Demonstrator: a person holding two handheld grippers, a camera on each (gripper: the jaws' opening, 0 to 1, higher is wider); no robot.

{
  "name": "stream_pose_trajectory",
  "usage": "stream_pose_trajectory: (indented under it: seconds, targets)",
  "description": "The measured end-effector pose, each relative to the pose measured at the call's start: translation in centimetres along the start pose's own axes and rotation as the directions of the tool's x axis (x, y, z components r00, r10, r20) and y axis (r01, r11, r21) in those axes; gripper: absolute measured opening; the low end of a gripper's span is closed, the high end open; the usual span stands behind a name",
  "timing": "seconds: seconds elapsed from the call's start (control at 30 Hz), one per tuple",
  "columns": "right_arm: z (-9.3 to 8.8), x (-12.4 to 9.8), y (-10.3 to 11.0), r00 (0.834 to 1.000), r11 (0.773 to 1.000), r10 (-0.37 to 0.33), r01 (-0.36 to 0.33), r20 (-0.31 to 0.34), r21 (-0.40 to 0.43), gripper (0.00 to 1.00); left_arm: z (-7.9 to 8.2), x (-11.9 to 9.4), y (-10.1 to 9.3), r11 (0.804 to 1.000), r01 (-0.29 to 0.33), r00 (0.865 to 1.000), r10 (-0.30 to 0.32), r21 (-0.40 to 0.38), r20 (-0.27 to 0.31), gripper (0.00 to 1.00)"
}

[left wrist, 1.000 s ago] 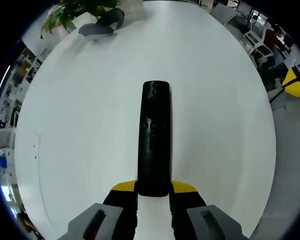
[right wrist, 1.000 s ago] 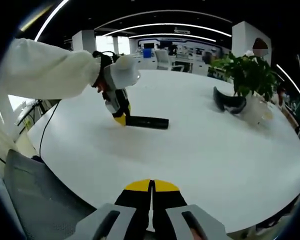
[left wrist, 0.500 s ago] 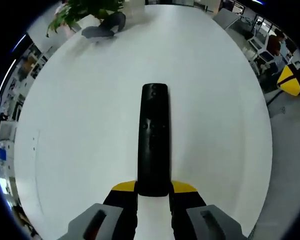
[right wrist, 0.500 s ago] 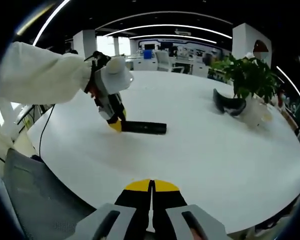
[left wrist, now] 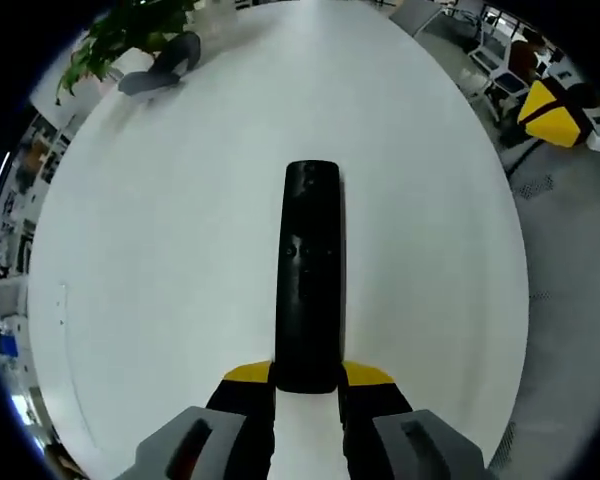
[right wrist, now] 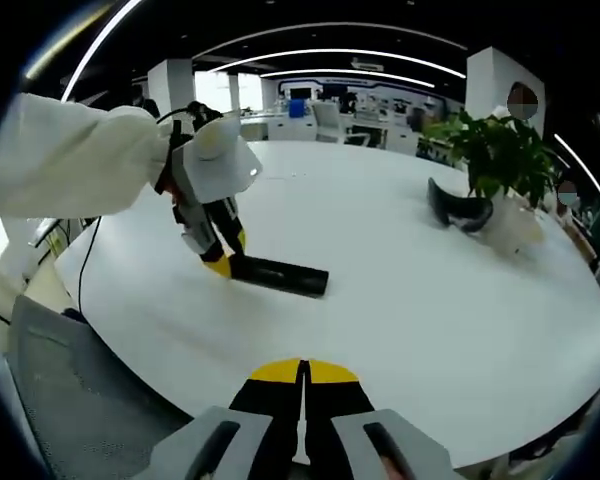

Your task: Press the specified remote control buttons in sequence, fully releasing each button before pressing the next.

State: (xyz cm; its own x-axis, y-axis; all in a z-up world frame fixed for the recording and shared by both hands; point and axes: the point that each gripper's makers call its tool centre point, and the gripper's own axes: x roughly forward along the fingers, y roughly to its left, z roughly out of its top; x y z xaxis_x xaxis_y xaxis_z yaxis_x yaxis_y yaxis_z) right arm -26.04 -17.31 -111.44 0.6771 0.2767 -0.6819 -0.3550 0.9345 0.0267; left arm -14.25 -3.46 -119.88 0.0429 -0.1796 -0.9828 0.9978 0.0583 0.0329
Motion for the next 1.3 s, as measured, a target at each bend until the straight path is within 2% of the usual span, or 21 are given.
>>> stream_pose_trajectory:
  seconds: [0.13, 0.43, 0.8, 1.3]
  targets:
    - [-0.2, 0.1, 0.0, 1.000, 1.000, 0.002, -0.002, -0.010, -0.002, 0.00, -0.1, -0.1, -1.0, 0.999, 0.003, 1.000, -0.003, 0.033, 0.006, 0.23]
    - [-0.3, 0.1, 0.2, 1.000, 1.000, 0.002, -0.002, -0.017, -0.013, 0.00, -0.2, -0.2, -2.5, 1.000, 0.001, 1.000, -0.001, 0.007, 0.028, 0.23]
    - [-0.3, 0.2, 0.3, 1.000, 1.000, 0.005, -0.006, -0.024, -0.018, 0.00, -0.3, -0.4, -4.6, 1.000, 0.008, 0.999, -0.008, 0.010, 0.049, 0.23]
    - [-0.8, 0.3, 1.0, 0.998, 0.999, 0.039, -0.040, -0.056, -0.007, 0.00, -0.5, -0.7, -7.4, 1.000, 0.010, 0.995, -0.010, -0.003, 0.099, 0.23]
